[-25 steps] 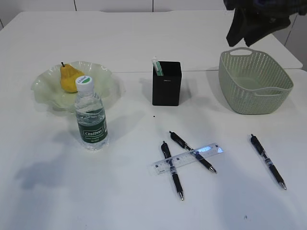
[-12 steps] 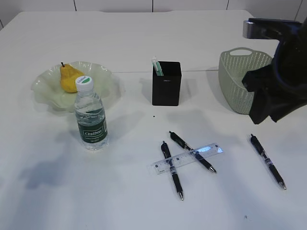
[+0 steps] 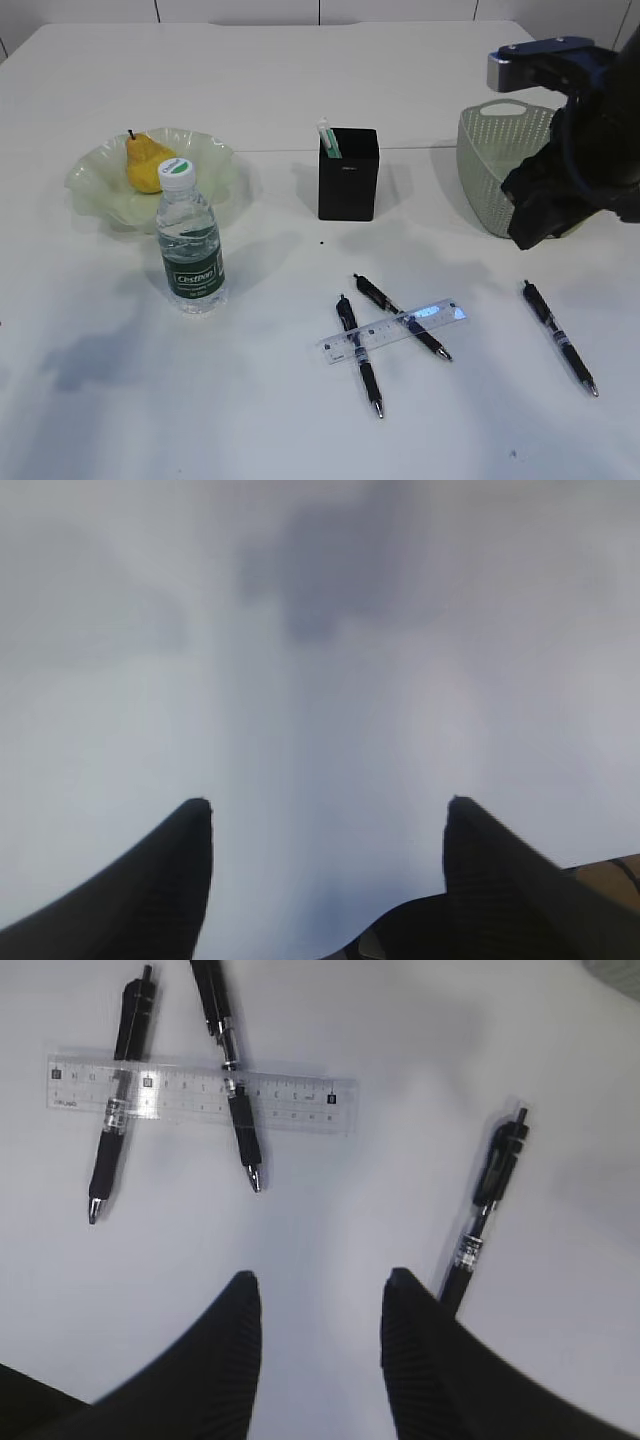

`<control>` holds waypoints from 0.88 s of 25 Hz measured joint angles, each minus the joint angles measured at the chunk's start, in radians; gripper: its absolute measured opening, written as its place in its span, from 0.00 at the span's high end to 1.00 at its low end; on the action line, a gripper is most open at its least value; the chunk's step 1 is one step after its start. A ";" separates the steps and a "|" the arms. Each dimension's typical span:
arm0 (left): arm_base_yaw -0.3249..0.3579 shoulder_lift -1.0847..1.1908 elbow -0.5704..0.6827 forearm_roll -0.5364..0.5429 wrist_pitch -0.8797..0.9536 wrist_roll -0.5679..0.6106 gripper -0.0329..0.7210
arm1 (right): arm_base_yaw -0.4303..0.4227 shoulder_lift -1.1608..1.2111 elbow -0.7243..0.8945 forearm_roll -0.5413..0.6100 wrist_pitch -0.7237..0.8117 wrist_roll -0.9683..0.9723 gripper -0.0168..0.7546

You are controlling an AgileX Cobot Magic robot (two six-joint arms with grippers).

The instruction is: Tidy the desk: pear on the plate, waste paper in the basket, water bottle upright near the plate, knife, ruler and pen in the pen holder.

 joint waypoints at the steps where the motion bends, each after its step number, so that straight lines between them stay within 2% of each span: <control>1: 0.000 0.000 0.000 0.000 -0.004 0.000 0.28 | 0.000 0.015 0.000 0.005 -0.009 -0.017 0.59; 15: 0.000 0.000 0.000 0.000 -0.086 0.000 0.28 | 0.004 0.125 -0.035 0.046 -0.061 -0.093 0.59; 18: 0.000 0.000 0.000 0.000 -0.086 0.000 0.28 | 0.043 0.125 -0.047 -0.011 -0.065 -0.125 0.59; 22: 0.000 0.000 0.000 0.000 -0.088 0.000 0.28 | 0.102 0.132 -0.047 -0.025 -0.097 -0.241 0.59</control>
